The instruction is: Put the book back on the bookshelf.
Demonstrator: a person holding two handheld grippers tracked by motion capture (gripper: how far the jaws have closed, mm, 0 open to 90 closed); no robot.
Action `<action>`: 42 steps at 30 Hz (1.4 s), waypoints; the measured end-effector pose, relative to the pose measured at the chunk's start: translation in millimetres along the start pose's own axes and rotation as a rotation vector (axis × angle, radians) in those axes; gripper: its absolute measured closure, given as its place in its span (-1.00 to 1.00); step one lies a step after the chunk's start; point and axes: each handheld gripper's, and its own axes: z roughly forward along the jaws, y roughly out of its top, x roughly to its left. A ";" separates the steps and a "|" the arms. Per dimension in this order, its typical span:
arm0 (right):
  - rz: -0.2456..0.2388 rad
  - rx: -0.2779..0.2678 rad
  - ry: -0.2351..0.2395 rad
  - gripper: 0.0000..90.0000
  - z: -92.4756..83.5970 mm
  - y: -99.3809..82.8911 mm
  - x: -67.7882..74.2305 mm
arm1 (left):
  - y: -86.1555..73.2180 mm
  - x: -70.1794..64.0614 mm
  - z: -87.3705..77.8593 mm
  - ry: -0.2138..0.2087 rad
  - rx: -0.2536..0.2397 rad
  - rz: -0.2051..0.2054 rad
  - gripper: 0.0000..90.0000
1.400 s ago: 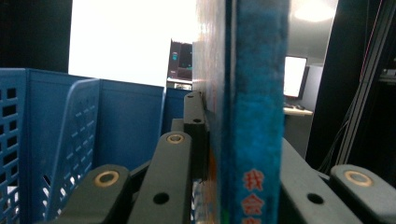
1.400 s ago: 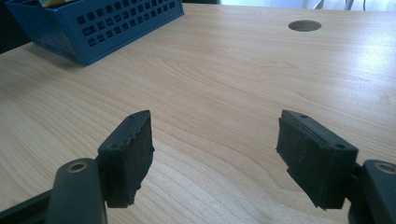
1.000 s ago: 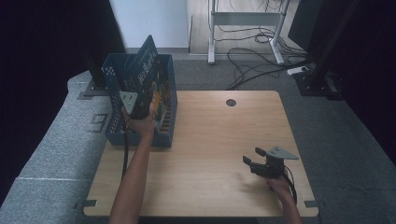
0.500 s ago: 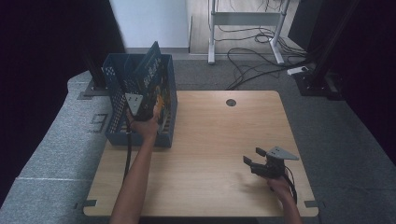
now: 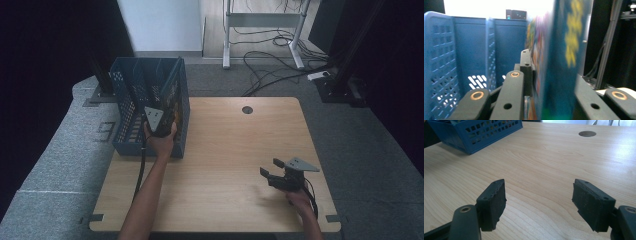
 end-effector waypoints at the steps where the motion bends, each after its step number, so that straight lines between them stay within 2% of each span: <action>1: -0.001 -0.001 0.000 -0.42 -0.2 0.1 0.3 | -0.6 -1.6 -1.3 -0.005 -0.001 0.002 0.71; 5: -0.002 0.002 0.000 -0.43 -0.5 -0.1 0.5 | -0.4 -2.8 -5.2 -0.028 -0.005 -0.017 0.62; 8: 0.002 0.001 -0.002 -0.43 -0.2 -0.3 0.3 | -0.2 -1.3 -9.7 -0.049 -0.004 -0.009 0.57; 10: 0.002 0.004 0.000 -0.43 0.3 -0.7 0.5 | -1.4 0.4 -14.5 -0.056 -0.009 -0.005 0.60; 14: -0.004 0.015 0.002 -0.43 2.8 -1.8 1.6 | -2.6 2.3 -19.4 -0.027 -0.014 0.020 0.69; 18: -0.009 0.020 0.007 -0.43 4.3 -1.9 2.7 | -1.2 3.7 -16.0 -0.021 -0.008 0.007 0.73; 22: -0.006 0.019 0.006 -0.43 5.1 -2.0 2.3 | -1.1 0.7 -9.4 -0.015 -0.004 0.015 0.73; 25: -0.006 0.020 0.005 -0.43 4.5 -1.9 2.1 | -1.1 -2.0 -6.5 -0.027 -0.001 0.016 0.70; 31: -0.003 0.018 0.001 -0.43 3.8 -1.8 0.3 | 0.3 -8.5 -1.3 -0.026 0.015 0.059 0.66; 34: -0.006 0.019 0.004 -0.43 3.2 -1.6 0.6 | 0.0 -8.1 -1.2 -0.031 0.014 0.057 0.65; 37: -0.001 0.015 0.003 -0.43 3.1 -1.5 0.1 | -0.7 -5.3 -0.9 -0.060 0.029 0.033 0.59; 39: -0.001 0.017 0.002 -0.43 3.3 -1.7 -0.2 | -2.6 -4.9 -0.5 -0.063 0.040 0.034 0.42; 42: -0.002 0.018 -0.001 -0.43 3.3 -1.8 -0.2 | -5.6 -4.1 -1.4 -0.071 0.045 0.034 0.31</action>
